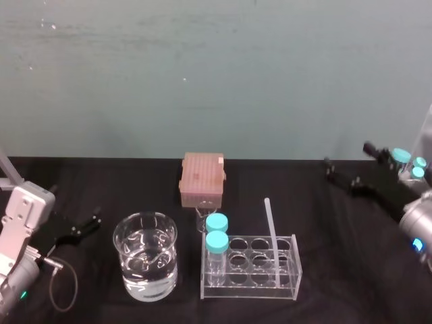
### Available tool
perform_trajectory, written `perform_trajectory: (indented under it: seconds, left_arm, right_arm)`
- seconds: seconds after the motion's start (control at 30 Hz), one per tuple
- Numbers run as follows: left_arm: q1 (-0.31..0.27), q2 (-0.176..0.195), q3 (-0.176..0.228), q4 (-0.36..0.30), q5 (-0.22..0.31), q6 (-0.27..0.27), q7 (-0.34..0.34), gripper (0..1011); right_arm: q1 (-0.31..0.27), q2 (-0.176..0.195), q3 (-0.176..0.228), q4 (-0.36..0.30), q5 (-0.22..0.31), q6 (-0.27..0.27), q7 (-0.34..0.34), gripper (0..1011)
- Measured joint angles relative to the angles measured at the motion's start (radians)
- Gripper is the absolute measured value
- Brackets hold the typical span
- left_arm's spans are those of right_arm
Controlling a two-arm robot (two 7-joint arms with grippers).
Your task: Pick up the stirring rod with one hand, then place it down.
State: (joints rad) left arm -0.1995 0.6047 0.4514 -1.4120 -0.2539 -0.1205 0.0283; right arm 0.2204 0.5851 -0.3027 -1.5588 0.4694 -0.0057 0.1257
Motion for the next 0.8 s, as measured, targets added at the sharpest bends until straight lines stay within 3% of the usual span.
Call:
perform_trajectory:
  seconds: [0.13,0.17,0.27,0.4,0.47,0.6,0.8]
  left_arm:
    - [0.000,0.000,0.000,0.000,0.000,0.000,0.000,1005]
    - [0.000,0.000,0.000,0.000,0.000,0.000,0.000,1005]
    - [0.000,0.000,0.000,0.000,0.000,0.000,0.000,1005]
    - [0.000,0.000,0.000,0.000,0.000,0.000,0.000,1005]
    - [0.000,0.000,0.000,0.000,0.000,0.000,0.000,1005]
    - [0.000,0.000,0.000,0.000,0.000,0.000,0.000,1005]
    - [0.000,0.000,0.000,0.000,0.000,0.000,0.000,1005]
  right_arm:
    - [0.003,0.025,0.049,-0.072,0.103,0.069,0.090,1003]
    - [0.003,0.040,0.067,-0.099,0.146,0.098,0.139,1003]
    - [0.001,0.065,0.088,-0.132,0.204,0.130,0.221,1003]
    - [-0.008,0.140,0.104,-0.188,0.305,0.170,0.387,1003]
    - [-0.010,0.179,0.101,-0.203,0.332,0.176,0.461,1003]
    - [-0.010,0.232,0.075,-0.219,0.345,0.185,0.544,1003]
    - [-0.001,0.277,0.012,-0.228,0.322,0.211,0.586,1003]
